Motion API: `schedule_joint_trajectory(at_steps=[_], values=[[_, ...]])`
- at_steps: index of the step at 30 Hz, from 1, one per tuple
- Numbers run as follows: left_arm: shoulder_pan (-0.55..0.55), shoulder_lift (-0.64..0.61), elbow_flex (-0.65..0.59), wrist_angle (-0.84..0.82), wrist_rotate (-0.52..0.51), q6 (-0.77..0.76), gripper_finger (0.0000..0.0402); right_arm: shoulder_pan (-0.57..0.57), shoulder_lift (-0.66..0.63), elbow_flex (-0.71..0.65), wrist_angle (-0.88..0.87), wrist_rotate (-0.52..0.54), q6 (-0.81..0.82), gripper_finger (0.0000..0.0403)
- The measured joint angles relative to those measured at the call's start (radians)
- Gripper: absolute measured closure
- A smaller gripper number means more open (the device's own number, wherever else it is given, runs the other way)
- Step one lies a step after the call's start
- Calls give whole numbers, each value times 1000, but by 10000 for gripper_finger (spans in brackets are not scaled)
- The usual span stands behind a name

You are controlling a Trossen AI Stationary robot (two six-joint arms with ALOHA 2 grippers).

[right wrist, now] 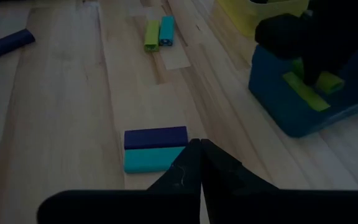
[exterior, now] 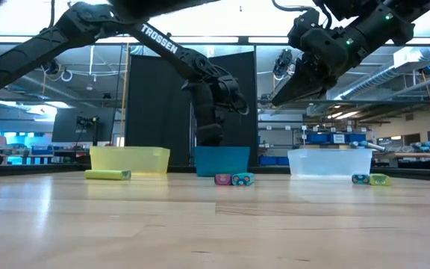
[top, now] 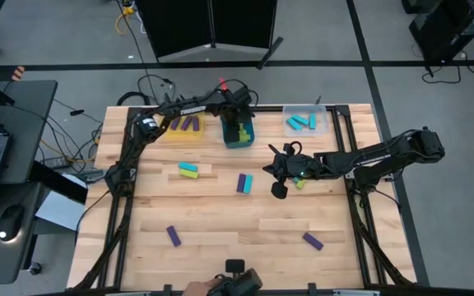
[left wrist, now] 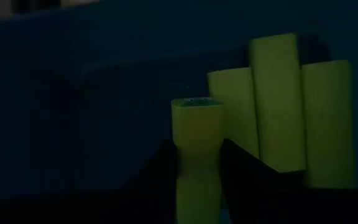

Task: Sort blocks
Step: Put the green block into the blue bin, then put the violet block into the yellow bin

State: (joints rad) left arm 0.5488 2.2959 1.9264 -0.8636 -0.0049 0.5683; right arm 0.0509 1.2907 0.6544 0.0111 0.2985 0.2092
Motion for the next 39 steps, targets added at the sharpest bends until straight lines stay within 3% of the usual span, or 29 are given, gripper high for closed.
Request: schedule_joint_trajectory(at_steps=[9,16,19,22,26,32,39], values=[[-35,3,0,13,-80,-22,305,-1,0,0,-4,0,5,386],[-39,-3,12,-24,-168,-28,181,-1,0,0,-5,0,8,385],[-43,-4,39,-70,-173,-46,155,-1,0,0,-5,0,4,385],[-45,-19,44,-80,-131,-80,157,-1,0,0,-5,0,0,385],[-45,-69,27,-59,-34,-119,188,-1,0,0,-11,0,-24,386],[-48,-215,-150,93,71,-177,239,-1,0,0,-6,0,-52,391],[-84,-495,-559,481,85,-244,251,-1,0,0,11,-13,-48,388]])
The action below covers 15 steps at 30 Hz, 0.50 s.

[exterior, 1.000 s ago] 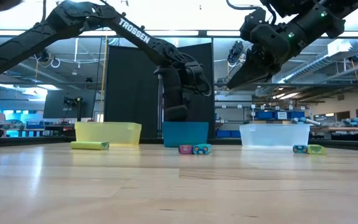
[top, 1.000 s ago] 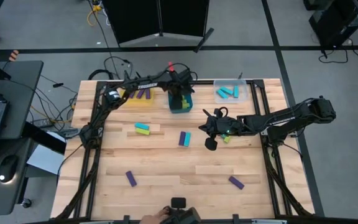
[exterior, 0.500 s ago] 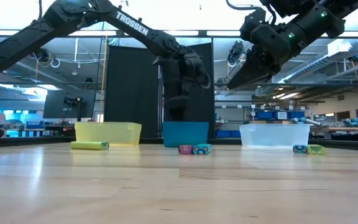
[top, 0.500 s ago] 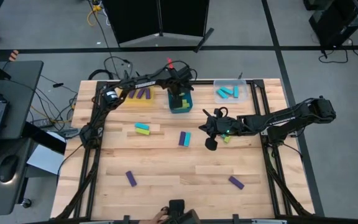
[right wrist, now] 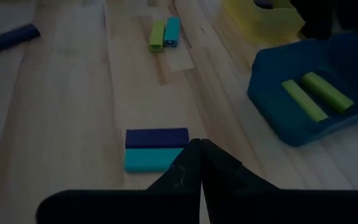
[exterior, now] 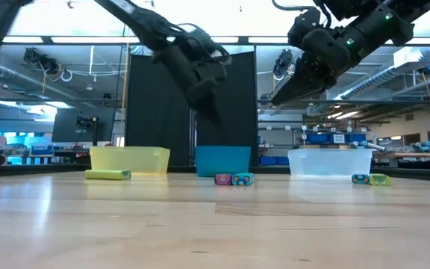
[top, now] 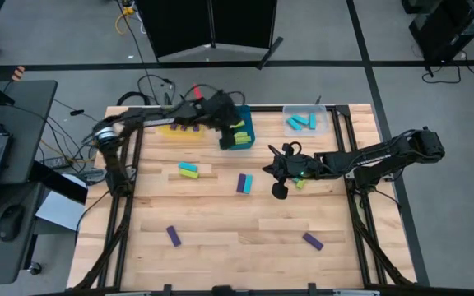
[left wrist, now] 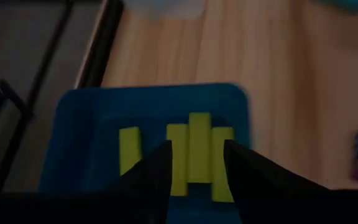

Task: Sort blocks
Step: Put the violet block into the yellow bin

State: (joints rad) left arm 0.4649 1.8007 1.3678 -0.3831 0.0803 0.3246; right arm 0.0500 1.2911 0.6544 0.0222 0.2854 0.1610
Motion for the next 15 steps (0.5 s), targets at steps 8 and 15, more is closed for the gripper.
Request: schedule_joint_trajectory(at_steps=[8,15], values=[[-120,-338,-443,392,-11,-69,251,2,40,0,103,-123,21,386],[-223,-497,-660,537,-21,-188,251,2,200,8,241,-157,27,388]])
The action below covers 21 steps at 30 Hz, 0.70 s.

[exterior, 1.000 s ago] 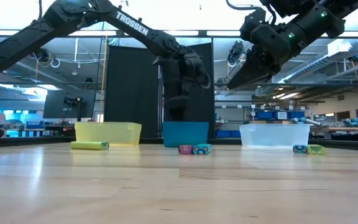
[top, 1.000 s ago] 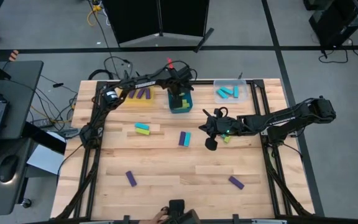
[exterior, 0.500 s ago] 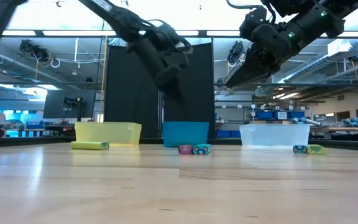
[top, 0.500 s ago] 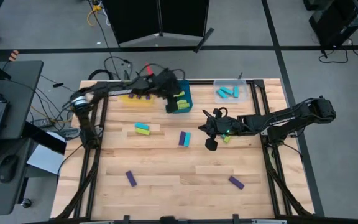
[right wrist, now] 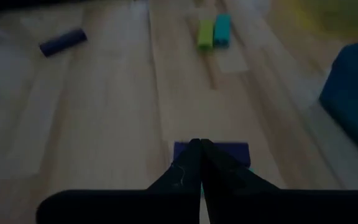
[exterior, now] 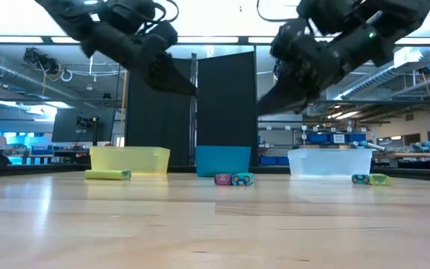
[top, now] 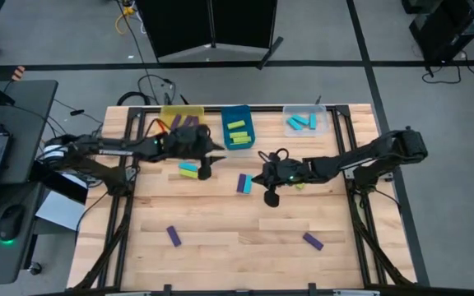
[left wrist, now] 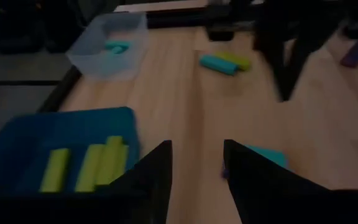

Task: Sort blocks
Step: Put the violet block into the yellow bin

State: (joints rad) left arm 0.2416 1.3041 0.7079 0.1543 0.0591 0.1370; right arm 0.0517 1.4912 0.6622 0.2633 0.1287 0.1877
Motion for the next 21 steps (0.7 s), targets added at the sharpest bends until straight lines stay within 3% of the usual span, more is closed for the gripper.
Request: schedule_joint_trajectory(at_steps=[3,9,14,21], values=[[-43,-25,-67,51,-14,-22,251,0,48,52,-55,-3,12,381],[-110,-18,-167,237,-76,-16,251,-25,146,233,-327,-53,-45,367],[-130,-17,-243,382,-90,-33,251,-62,254,366,-505,-55,-134,386],[-140,-17,-324,433,-92,-97,251,-102,326,450,-584,-120,-198,388]])
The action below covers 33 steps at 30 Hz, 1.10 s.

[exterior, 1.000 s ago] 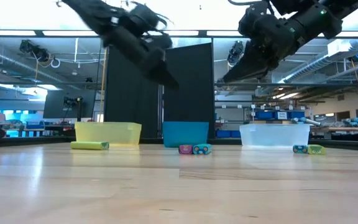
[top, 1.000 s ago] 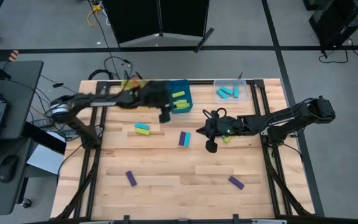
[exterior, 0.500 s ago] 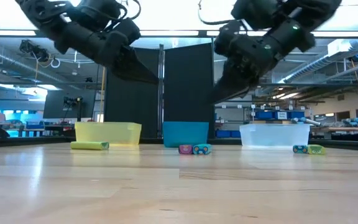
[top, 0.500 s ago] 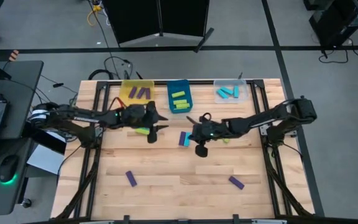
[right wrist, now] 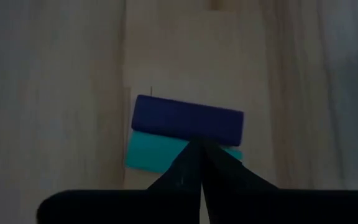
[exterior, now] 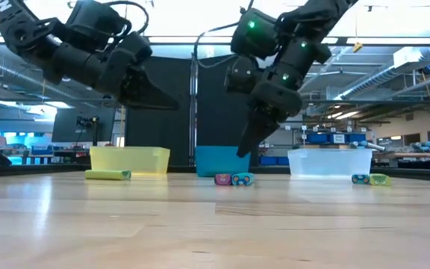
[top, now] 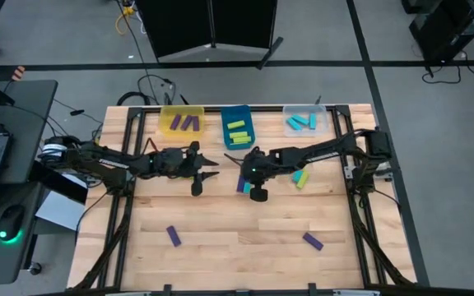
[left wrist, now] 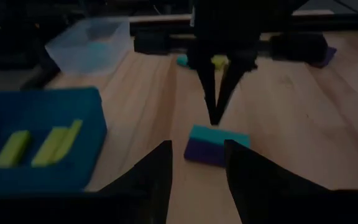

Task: Sort blocks
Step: Put the violet block into the yellow bin

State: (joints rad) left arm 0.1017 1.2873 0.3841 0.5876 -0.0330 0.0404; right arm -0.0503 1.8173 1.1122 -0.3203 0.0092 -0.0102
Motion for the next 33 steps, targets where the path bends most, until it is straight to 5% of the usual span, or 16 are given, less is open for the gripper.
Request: schedule_joint_trajectory(at_steps=[18,33], values=[[-31,0,-49,31,31,-22,251,-41,40,1,97,-55,-85,378],[-77,1,-49,-39,30,11,251,-5,63,134,-56,-58,-384,248]])
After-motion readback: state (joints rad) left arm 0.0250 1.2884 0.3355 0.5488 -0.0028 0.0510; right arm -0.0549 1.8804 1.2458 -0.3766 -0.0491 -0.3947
